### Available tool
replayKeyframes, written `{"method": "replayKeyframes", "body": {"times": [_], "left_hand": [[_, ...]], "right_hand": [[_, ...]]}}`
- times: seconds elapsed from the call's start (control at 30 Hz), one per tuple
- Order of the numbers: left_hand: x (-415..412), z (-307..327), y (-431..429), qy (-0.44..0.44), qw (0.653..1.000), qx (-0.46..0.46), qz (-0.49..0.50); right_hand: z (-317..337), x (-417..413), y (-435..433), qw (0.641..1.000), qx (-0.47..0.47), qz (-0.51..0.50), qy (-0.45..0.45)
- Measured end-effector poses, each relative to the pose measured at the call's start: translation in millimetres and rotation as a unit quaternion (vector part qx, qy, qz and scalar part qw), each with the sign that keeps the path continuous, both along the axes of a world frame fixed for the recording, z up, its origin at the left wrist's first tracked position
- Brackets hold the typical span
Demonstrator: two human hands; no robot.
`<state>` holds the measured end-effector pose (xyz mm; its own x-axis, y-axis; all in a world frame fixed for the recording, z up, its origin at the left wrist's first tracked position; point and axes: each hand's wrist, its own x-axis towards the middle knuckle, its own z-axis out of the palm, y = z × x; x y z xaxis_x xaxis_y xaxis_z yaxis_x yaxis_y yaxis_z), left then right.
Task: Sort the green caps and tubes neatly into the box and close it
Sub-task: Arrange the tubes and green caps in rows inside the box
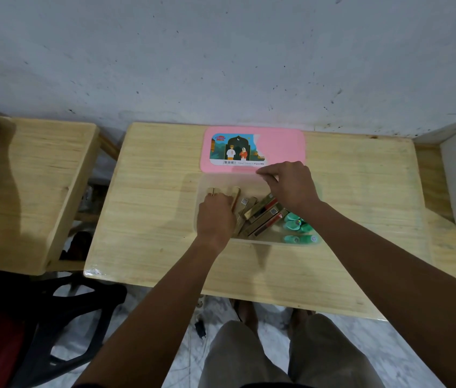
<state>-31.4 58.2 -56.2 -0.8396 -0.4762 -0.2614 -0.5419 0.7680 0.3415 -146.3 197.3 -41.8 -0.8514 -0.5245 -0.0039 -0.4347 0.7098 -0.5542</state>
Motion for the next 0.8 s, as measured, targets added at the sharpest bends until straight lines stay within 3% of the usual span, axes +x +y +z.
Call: {"method": "replayKeyframes", "body": {"times": [0.57,0.8], "left_hand": [[-0.6,15.0,-2.7,-0.012,0.999,-0.025,0.018],[5.8,16.9,-2.3,-0.029,0.997,-0.068,-0.024]], "right_hand": [[2.4,-0.4,0.5,1.000,-0.003,0.000,-0.010],[2.3,-0.8,0.9,1.000,-0.007,-0.001,-0.011]]}}
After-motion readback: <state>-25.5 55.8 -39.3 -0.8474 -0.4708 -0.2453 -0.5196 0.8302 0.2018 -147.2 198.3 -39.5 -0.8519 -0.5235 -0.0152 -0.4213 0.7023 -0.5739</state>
